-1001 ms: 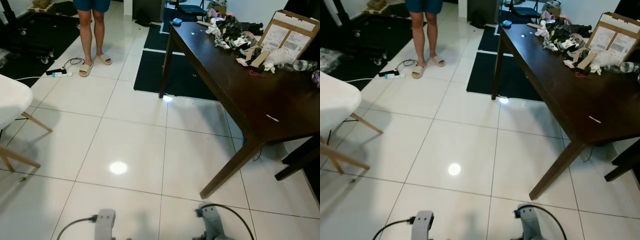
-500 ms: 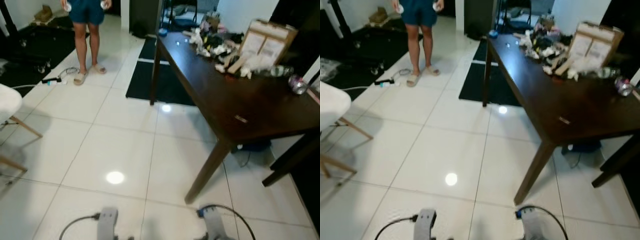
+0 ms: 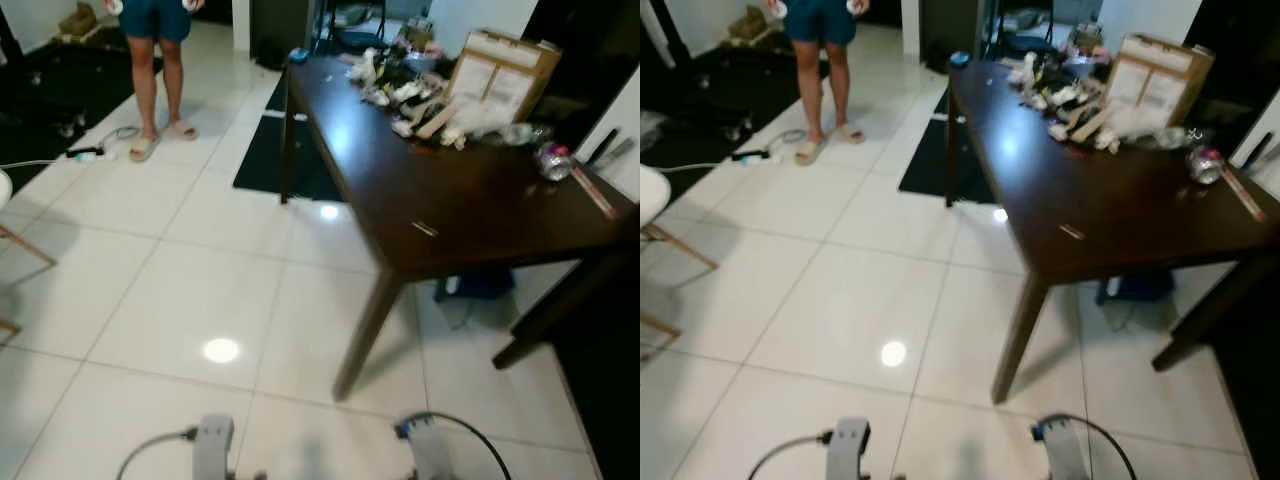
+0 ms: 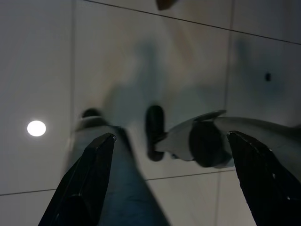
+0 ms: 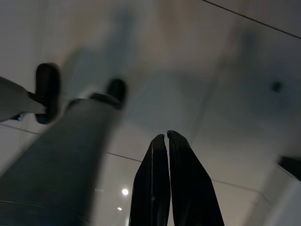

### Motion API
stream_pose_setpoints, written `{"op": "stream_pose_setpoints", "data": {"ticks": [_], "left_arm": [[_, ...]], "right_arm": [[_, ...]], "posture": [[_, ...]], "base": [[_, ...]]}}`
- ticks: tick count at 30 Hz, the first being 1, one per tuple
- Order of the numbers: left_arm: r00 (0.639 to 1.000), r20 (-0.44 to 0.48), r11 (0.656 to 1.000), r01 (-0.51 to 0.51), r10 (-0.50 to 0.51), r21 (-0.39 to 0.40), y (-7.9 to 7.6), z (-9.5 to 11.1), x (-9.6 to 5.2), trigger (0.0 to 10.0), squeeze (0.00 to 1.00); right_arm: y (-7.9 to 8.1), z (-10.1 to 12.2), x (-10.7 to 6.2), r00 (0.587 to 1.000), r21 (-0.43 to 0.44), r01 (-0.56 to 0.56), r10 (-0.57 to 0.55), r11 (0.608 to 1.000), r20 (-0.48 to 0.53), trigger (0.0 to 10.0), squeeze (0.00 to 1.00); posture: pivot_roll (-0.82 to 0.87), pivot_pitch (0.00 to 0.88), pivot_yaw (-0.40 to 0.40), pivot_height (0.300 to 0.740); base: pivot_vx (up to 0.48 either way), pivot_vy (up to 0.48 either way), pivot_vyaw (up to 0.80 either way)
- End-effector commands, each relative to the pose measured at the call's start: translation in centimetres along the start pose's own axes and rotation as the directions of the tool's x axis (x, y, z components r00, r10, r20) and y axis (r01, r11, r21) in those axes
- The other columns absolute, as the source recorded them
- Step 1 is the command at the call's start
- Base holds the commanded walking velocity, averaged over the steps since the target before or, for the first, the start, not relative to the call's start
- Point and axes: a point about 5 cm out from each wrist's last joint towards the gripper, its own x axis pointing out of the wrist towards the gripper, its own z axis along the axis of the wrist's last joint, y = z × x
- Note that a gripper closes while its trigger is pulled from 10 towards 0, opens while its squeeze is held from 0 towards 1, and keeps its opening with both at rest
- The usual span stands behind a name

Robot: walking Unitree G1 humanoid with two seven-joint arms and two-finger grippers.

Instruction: Picking trash to rubbish bin

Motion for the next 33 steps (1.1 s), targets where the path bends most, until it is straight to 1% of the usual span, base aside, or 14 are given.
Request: {"op": "stream_pose_setpoints", "data": {"ticks": [1, 33], "left_arm": [[1.000, -0.030, 1.000, 0.002, -0.003, -0.013, -0.17, -0.91, -0.11, 10.0, 0.00], [0.999, -0.043, 1.000, 0.002, -0.002, -0.004, -0.02, -1.11, -0.20, 10.0, 0.00]], "right_arm": [[0.36, -0.26, 0.05, 1.000, 0.011, -0.008, 0.009, 1.000, -0.009, 10.0, 0.00], [0.40, -0.69, 0.02, 1.000, 0.008, -0.011, 0.011, 1.000, -0.020, 10.0, 0.00]], "posture": [[0.13, 0.097, -0.101, 0.740], [0.13, 0.100, -0.100, 0.740]], "base": [[0.000, -0.450, 0.00], [0.000, -0.450, 0.00]]}}
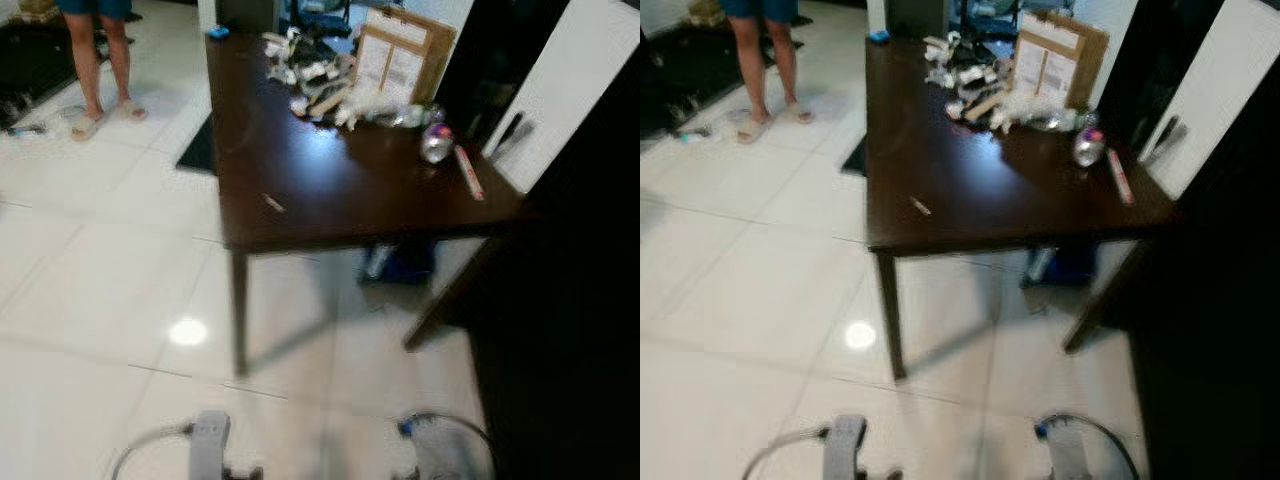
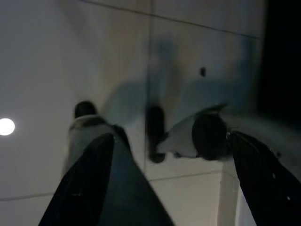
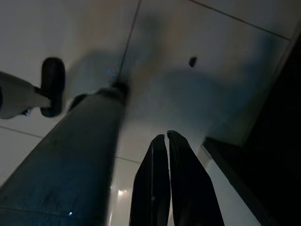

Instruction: Picking trash to rubbish bin

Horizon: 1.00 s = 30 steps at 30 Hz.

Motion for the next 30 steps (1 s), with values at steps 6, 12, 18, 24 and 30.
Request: {"op": "stream_pose_setpoints", "data": {"ticks": [6, 12, 18, 24, 30], "left_arm": [[0.999, -0.039, 1.000, 0.005, -0.005, -0.008, -0.4, -1.1, 0.0, 10.0, 0.00], [1.000, -0.022, 0.998, -0.019, 0.018, -0.052, -0.3, -0.9, 0.0, 10.0, 0.00], [0.999, -0.025, 0.999, -0.024, 0.023, -0.027, -0.2, -0.9, 0.0, 10.0, 0.00], [1.000, -0.020, 0.999, -0.021, 0.020, -0.029, -0.2, -0.9, 0.0, 10.0, 0.00], [1.000, -0.016, 0.999, -0.010, 0.009, -0.030, -0.4, -0.9, 0.0, 10.0, 0.00]], "right_arm": [[-0.7, -0.9, -0.2, 0.999, -0.003, 0.017, -0.017, 1.000, -0.030, 10.0, 0.00], [-0.7, -0.9, -0.2, 0.999, -0.010, 0.015, -0.016, 1.000, -0.032, 10.0, 0.00], [-0.7, -0.9, -0.2, 0.999, -0.013, 0.014, -0.014, 1.000, -0.033, 10.0, 0.00], [-0.8, -0.9, -0.2, 0.999, -0.007, 0.015, -0.015, 1.000, -0.033, 10.0, 0.00], [-1.3, 0.6, -0.3, 0.997, 0.118, 0.027, -0.035, 0.993, 0.066, 10.0, 0.00]], "posture": [[0.13, 0.095, -0.105, 0.740], [0.14, 0.092, -0.108, 0.740], [0.14, 0.091, -0.107, 0.740], [0.13, 0.097, -0.106, 0.740], [0.14, 0.107, -0.105, 0.740]], "base": [[0.000, -0.448, 0.00], [0.000, -0.189, 0.00], [0.000, 0.000, 0.00], [0.000, 0.000, 0.00], [0.041, 0.000, 0.00]]}}
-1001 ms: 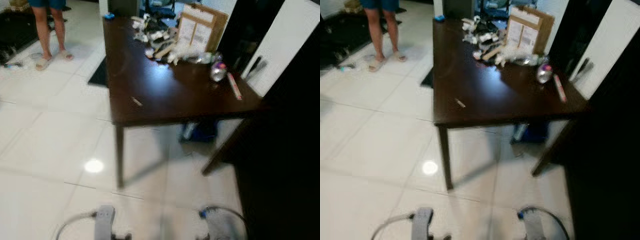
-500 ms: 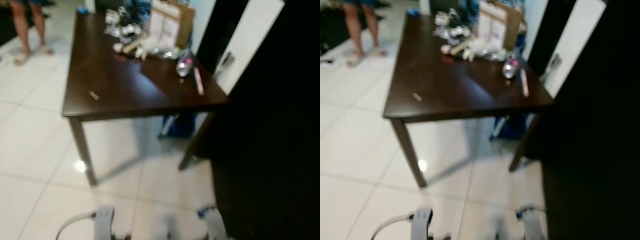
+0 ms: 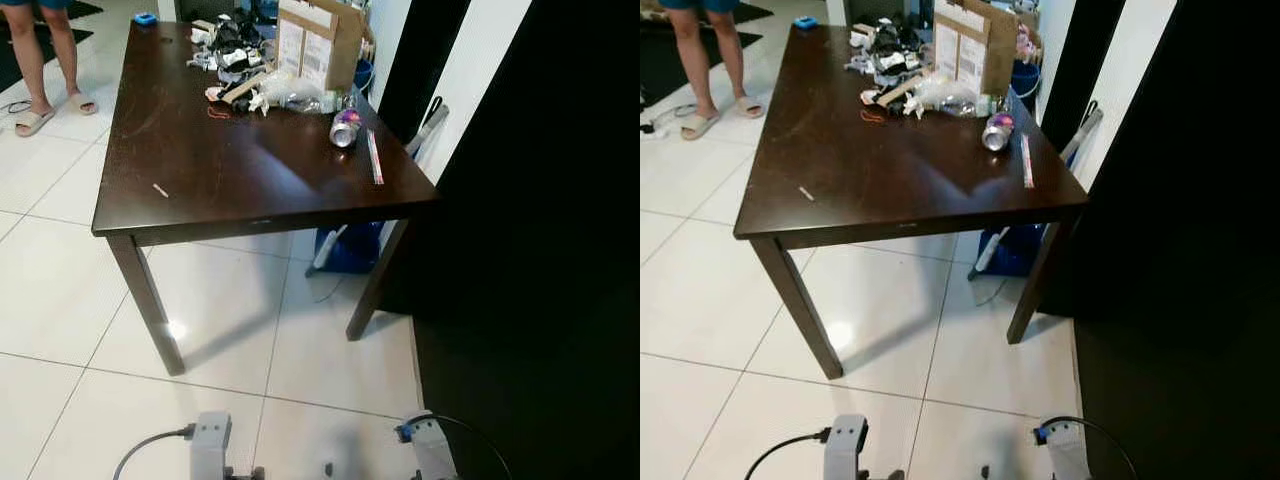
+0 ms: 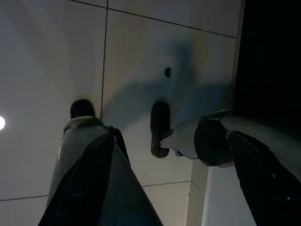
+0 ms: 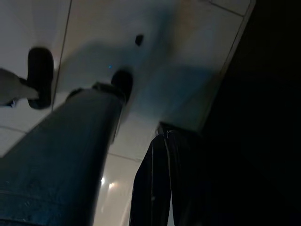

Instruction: Picking trash to rubbish bin

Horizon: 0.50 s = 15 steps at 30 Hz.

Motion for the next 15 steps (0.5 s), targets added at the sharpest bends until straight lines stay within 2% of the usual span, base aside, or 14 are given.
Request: {"op": "stream_pose_setpoints", "data": {"ticks": [1, 4, 5, 8, 10, 12, 15], "left_arm": [[0.999, -0.038, 1.000, 0.005, -0.006, -0.016, -0.3, -1.3, -0.2, 10.0, 0.00], [0.999, -0.038, 1.000, 0.007, -0.007, -0.017, -0.2, -1.4, -0.3, 10.0, 0.00], [0.999, -0.043, 1.000, 0.006, -0.007, -0.014, -0.1, -1.5, -0.3, 10.0, 0.00], [0.999, -0.045, 1.000, 0.006, -0.007, -0.013, -0.1, -1.6, -0.3, 10.0, 0.00], [0.999, -0.047, 1.000, 0.006, -0.007, -0.016, -0.1, -1.6, -0.3, 10.0, 0.00], [0.999, -0.046, 1.000, 0.007, -0.008, -0.021, -0.2, -1.6, -0.3, 10.0, 0.00], [0.999, -0.044, 1.000, 0.009, -0.010, -0.023, -0.2, -1.5, -0.3, 10.0, 0.00]], "right_arm": [[-0.4, 0.6, -0.1, 0.999, 0.094, 0.007, -0.012, 0.996, 0.049, 10.0, 0.00], [-1.3, 3.1, -0.2, 0.984, 0.239, -0.025, -0.018, 0.971, 0.176, 10.0, 0.00], [-2.0, 4.5, -0.4, 0.971, 0.254, -0.034, -0.029, 0.967, 0.238, 10.0, 0.00], [-2.6, 5.3, -0.6, 0.961, 0.258, -0.026, -0.047, 0.966, 0.272, 10.0, 0.00], [-3.8, 6.3, -1.0, 0.941, 0.316, -0.007, -0.100, 0.949, 0.323, 10.0, 0.00], [-5.1, 7.4, -1.5, 0.912, 0.440, -0.010, -0.172, 0.898, 0.372, 10.0, 0.00], [-7.1, 8.7, -2.4, 0.855, 0.668, -0.106, -0.276, 0.736, 0.440, 10.0, 0.00]], "posture": [[0.14, 0.107, -0.105, 0.740], [0.13, 0.108, -0.103, 0.740], [0.13, 0.108, -0.102, 0.740], [0.13, 0.108, -0.101, 0.740], [0.13, 0.108, -0.102, 0.740], [0.13, 0.109, -0.102, 0.740], [0.13, 0.107, -0.102, 0.740]], "base": [[0.244, 0.000, 0.00], [0.249, 0.000, 0.00], [0.247, 0.000, 0.00], [0.249, 0.000, 0.00], [0.000, 0.000, 0.00], [0.000, 0.000, 0.00], [0.000, 0.000, 0.00]]}}
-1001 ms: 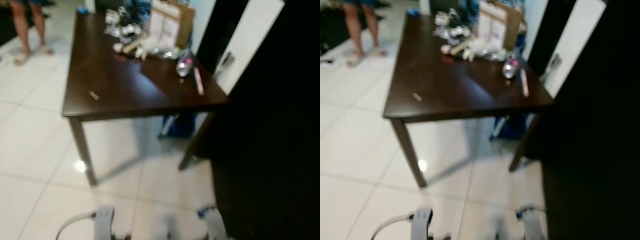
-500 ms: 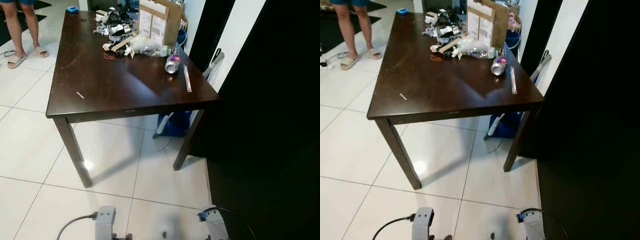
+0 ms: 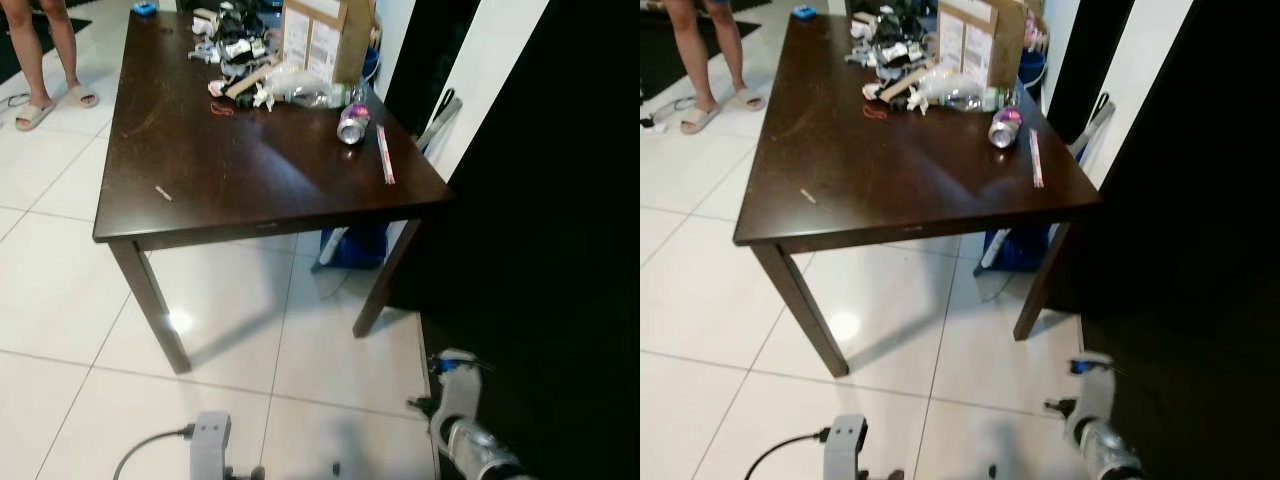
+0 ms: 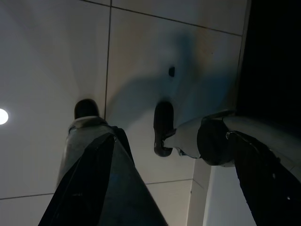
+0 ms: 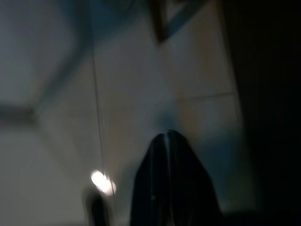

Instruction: Picking trash to rubbish bin

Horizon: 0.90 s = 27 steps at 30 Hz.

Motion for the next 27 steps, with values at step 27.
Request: {"op": "stream_pose_setpoints", "data": {"ticks": [27], "left_arm": [[0.998, -0.053, 0.999, 0.038, -0.038, -0.007, -0.3, -1.5, -0.3, 10.0, 0.00]], "right_arm": [[14.6, 11.5, -0.9, 0.384, -0.031, -0.901, 0.830, 0.432, 0.403, 10.0, 0.00]], "posture": [[0.11, 0.108, -0.091, 0.740]], "base": [[0.106, 0.000, 0.00]]}}
